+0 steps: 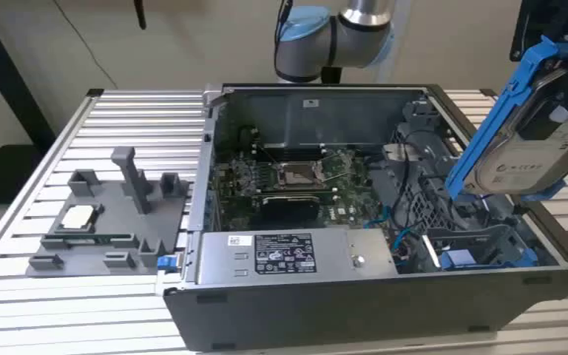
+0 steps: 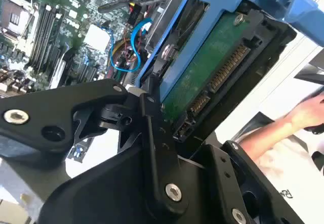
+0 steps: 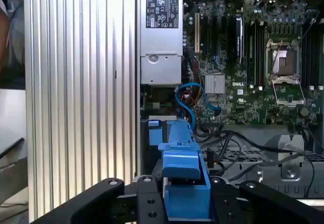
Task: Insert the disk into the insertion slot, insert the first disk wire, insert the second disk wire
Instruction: 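Insert the disk into the insertion slot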
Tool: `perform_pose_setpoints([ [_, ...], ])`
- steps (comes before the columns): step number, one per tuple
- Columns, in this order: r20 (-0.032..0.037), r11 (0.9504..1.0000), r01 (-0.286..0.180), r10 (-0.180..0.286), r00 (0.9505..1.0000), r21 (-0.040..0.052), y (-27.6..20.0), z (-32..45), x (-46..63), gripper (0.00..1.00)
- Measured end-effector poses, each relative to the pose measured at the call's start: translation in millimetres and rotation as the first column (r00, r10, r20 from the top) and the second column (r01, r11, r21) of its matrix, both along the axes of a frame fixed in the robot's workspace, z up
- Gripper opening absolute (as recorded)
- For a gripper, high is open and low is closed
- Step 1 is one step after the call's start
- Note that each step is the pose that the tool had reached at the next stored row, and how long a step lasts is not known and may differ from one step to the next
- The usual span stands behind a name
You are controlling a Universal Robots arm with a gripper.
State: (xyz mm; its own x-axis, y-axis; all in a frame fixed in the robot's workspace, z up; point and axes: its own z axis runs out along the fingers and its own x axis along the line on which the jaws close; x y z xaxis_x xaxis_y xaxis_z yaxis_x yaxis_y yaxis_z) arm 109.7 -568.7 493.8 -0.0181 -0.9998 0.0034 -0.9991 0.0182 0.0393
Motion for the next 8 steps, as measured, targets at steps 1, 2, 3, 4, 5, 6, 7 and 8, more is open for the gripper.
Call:
perform_pose_setpoints([
  [1, 0.0, 1.0, 0.0, 0.0, 1.0, 0.0, 0.0, 0.0, 0.1, 0.33],
  [2, 0.0, 1.0, 0.0, 0.0, 1.0, 0.0, 0.0, 0.0, 0.3, 0.33],
  [3, 0.0, 1.0, 0.0, 0.0, 1.0, 0.0001, 0.0, 0.0, 0.7, 0.33],
  [4, 0.0, 1.0, 0.0, 0.0, 1.0, 0.0001, 0.0, -0.1, 0.7, 0.33],
  [5, 0.0, 1.0, 0.0, 0.0, 1.0, -0.0001, 0.0, -0.1, 0.7, 0.33],
  [6, 0.0, 1.0, 0.0, 0.0, 1.0, 0.0, 0.0, -0.3, 0.7, 0.33],
  [7, 0.0, 1.0, 0.0, 0.0, 1.0, 0.0001, -0.1, -0.6, 0.7, 0.33],
  [8, 0.0, 1.0, 0.0, 0.0, 1.0, 0.0002, 0.0, -1.0, 0.7, 0.33],
])
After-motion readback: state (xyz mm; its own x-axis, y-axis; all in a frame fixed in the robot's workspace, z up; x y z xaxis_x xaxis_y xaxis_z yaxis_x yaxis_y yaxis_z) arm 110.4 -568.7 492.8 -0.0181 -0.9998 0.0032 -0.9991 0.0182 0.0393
